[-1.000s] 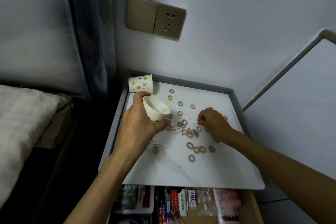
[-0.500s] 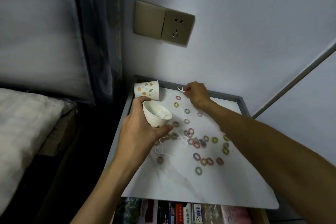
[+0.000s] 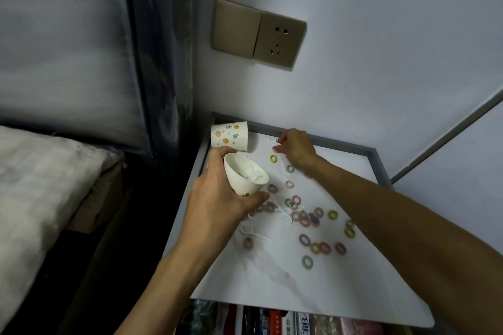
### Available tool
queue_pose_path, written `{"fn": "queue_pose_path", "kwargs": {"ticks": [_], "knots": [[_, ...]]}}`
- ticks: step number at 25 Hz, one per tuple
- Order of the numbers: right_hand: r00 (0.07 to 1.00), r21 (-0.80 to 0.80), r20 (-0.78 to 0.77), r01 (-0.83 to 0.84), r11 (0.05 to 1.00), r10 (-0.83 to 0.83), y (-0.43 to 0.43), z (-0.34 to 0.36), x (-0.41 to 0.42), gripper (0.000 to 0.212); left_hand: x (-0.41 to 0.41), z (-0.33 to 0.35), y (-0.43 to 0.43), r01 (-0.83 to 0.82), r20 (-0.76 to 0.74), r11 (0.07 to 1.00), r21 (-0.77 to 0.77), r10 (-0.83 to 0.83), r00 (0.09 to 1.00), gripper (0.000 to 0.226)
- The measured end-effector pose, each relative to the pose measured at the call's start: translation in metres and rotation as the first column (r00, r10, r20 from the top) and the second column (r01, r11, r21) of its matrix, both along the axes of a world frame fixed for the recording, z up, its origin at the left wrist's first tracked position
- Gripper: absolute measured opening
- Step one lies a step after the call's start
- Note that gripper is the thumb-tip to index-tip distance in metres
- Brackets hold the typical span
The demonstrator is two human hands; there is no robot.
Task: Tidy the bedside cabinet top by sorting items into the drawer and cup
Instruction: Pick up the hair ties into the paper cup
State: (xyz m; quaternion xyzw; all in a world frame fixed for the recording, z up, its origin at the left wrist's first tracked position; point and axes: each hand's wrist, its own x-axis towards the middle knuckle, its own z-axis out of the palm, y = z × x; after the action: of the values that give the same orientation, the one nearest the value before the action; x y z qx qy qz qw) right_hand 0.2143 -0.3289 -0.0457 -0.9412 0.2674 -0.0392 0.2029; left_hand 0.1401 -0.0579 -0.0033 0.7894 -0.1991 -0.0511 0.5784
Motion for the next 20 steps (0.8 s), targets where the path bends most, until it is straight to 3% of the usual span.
{"fn": "queue_pose_path", "kwargs": {"ticks": [3, 8, 11, 17, 20], "knots": [[0.993, -0.089, -0.109, -0.049, 0.995, 0.039, 0.005, -0.001, 0.000, 0.023, 0.001, 0.000, -0.001, -0.004, -0.005, 1.000, 0.005, 0.004, 1.000, 0.075], [0.995, -0.090, -0.097, -0.033, 0.995, 0.024, 0.007, 0.005, -0.008, 0.025, 0.000, 0.001, -0.002, 0.001, -0.005, 1.000, 0.012, -0.001, 1.000, 0.076], [0.985, -0.112, -0.172, -0.021, 0.994, 0.002, 0.008, 0.009, -0.007, 0.022, -0.001, 0.002, -0.001, -0.004, -0.004, 1.000, 0.017, 0.004, 1.000, 0.077], [0.954, -0.191, -0.281, -0.162, 0.968, 0.105, 0.015, 0.007, -0.018, 0.021, -0.003, 0.007, 0.001, 0.002, -0.021, 1.000, -0.007, -0.003, 1.000, 0.076], [0.966, -0.188, -0.223, -0.177, 0.966, 0.133, 0.009, 0.009, -0.024, 0.013, -0.003, 0.008, 0.002, 0.004, -0.024, 1.000, -0.014, -0.004, 1.000, 0.077]]}}
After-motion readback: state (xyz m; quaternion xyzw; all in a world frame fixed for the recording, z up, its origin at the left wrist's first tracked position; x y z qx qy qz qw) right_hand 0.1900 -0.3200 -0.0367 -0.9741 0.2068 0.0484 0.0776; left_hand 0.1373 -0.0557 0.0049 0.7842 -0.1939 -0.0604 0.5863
